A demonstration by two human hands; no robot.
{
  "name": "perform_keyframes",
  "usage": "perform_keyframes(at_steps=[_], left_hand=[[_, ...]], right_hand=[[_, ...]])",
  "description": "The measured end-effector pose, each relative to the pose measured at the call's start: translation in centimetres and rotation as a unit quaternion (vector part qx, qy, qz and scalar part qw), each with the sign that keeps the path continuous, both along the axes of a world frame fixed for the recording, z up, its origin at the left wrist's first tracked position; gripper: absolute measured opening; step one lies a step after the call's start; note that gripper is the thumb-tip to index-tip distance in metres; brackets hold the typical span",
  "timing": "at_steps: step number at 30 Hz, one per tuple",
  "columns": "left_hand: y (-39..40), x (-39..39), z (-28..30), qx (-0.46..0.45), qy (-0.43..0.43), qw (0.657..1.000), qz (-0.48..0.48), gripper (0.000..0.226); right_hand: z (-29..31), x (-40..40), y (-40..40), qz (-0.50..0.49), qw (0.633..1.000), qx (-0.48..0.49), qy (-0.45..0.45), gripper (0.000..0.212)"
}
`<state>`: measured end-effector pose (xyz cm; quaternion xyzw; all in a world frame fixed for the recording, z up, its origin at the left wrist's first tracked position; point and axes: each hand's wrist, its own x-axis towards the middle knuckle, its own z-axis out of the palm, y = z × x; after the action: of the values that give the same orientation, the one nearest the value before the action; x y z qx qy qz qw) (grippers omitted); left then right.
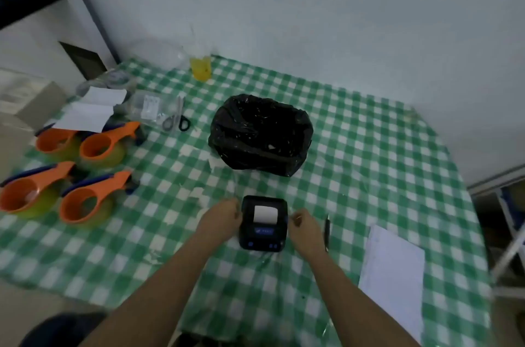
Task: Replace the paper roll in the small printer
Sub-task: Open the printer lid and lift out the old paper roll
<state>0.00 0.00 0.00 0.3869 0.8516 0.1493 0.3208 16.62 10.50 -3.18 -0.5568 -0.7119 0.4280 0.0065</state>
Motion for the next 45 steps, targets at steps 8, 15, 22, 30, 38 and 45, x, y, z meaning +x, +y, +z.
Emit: perform_keyframes(at_steps=[8, 15, 22, 30, 38, 45], left_hand=[[-0.4, 0.7, -1.8, -0.008, -0.058, 0.998, 0.011, 0.022], [-0.6, 1.0, -2.4, -0.007, -0.059, 0.998, 0.013, 0.017], [-0.8, 0.9, -2.2, 0.012, -0.051, 0.998, 0.039, 0.025], [-0.7, 0.7, -1.7, 0.023, -0.036, 0.998, 0.047, 0.025], [-0.4, 0.9, -1.1, 0.033, -0.003, 0.999, 0.035, 0.023], [-0.3, 0.4, -0.4, 0.046, 0.017, 0.998, 0.033, 0.024]], right_hand=[[-0.4, -0.5, 1.7, -0.048, 0.996, -0.068, 0.027, 0.013], [-0.1, -0.8, 3.4, -0.088, 0.980, -0.178, 0.022, 0.017], [0.2, -1.3, 4.1, -0.113, 0.966, -0.232, 0.031, 0.026], [0.2, -1.7, 4.7, -0.094, 0.966, -0.242, 0.011, 0.025], [1.0, -2.0, 4.6, -0.040, 0.980, -0.191, -0.031, 0.014], [0.4, -1.5, 1.2, 0.027, 0.998, 0.051, -0.038, 0.012]])
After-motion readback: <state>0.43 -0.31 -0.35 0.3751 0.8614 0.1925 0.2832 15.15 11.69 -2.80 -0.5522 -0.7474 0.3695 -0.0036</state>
